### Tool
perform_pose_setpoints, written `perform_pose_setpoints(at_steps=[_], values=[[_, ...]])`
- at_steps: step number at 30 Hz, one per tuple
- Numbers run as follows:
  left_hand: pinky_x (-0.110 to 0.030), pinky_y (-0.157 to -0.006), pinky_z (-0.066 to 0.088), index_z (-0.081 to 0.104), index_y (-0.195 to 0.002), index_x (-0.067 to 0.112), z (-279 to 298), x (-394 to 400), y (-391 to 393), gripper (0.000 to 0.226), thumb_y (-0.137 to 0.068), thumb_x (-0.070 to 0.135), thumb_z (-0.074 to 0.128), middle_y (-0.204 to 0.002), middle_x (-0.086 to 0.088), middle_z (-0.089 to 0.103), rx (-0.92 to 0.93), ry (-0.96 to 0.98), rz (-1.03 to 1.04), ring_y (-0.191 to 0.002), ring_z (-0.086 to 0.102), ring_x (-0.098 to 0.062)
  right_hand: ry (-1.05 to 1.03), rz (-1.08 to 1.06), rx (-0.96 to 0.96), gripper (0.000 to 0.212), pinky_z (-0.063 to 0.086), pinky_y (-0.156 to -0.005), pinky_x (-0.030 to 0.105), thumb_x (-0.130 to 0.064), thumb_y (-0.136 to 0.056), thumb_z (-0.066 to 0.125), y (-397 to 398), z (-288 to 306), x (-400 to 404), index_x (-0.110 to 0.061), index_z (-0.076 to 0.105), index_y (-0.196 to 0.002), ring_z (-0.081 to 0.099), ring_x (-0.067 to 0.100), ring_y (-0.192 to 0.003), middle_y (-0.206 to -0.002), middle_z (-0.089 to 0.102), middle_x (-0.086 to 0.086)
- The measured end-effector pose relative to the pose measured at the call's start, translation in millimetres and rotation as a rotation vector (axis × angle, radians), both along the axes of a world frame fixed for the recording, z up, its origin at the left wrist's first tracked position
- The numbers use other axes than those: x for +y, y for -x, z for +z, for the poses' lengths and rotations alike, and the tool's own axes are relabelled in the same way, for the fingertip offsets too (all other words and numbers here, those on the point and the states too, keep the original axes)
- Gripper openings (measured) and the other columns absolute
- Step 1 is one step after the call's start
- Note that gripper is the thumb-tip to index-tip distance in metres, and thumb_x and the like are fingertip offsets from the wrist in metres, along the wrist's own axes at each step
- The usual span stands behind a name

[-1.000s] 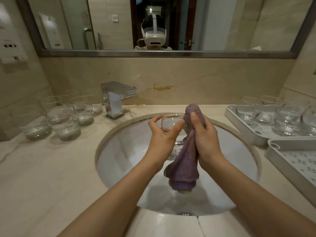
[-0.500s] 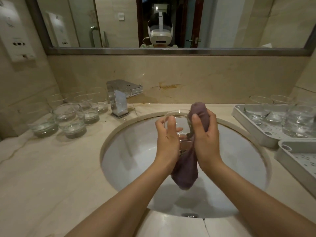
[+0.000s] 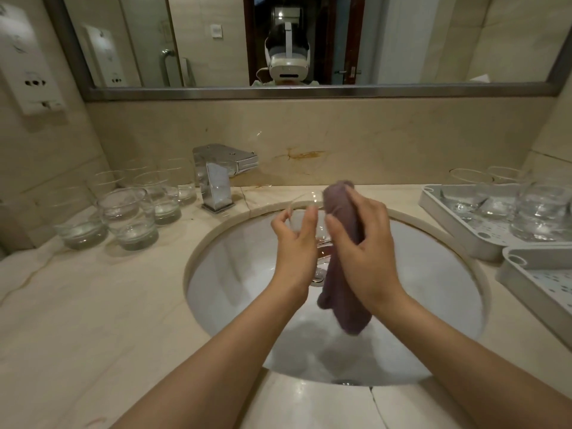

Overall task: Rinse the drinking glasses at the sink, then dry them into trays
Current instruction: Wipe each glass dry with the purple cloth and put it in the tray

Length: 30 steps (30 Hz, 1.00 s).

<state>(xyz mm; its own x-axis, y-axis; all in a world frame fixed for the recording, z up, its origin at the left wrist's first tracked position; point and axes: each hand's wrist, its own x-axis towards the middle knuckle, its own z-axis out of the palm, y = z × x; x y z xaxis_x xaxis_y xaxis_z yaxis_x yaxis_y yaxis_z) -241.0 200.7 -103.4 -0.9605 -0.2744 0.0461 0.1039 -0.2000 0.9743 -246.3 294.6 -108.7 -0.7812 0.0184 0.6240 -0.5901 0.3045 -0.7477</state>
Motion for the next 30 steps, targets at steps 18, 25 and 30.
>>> perform_pose_setpoints(at_steps=[18,25,30], values=[[-0.005,-0.065,0.045,0.025,-0.138,0.021,2.7,5.0,-0.4,0.078,-0.08,0.058,0.061,-0.107,0.0,0.056,0.074,0.201,-0.18,-0.084,0.057,0.0,0.757,0.207,-0.632,0.027,0.058,-0.058,0.036,-0.029,-0.099,0.049,17.4,7.5,8.7,-0.009,0.06,-0.115,0.067,0.028,-0.082,-0.107,0.066,0.017],[-0.02,-0.074,0.051,0.021,-0.123,0.033,-2.4,2.9,0.2,0.05,-0.091,0.039,0.059,-0.114,-0.01,0.052,0.087,0.151,-0.05,-0.094,0.059,-0.017,0.399,0.06,-0.325,0.02,0.048,-0.093,0.026,-0.027,-0.098,0.051,4.9,9.6,3.1,-0.026,0.059,-0.117,0.06,0.009,-0.105,-0.112,0.063,-0.004],[-0.037,-0.084,0.055,0.03,-0.132,0.019,-2.7,1.3,1.5,0.043,-0.099,0.045,0.038,-0.119,-0.004,0.054,-0.002,-0.097,0.064,-0.102,0.061,-0.018,-0.13,-0.062,0.204,0.048,0.044,-0.097,0.029,-0.039,-0.09,0.054,-2.1,-17.3,-14.1,-0.028,0.047,-0.136,0.05,0.013,-0.112,-0.121,0.044,-0.005]])
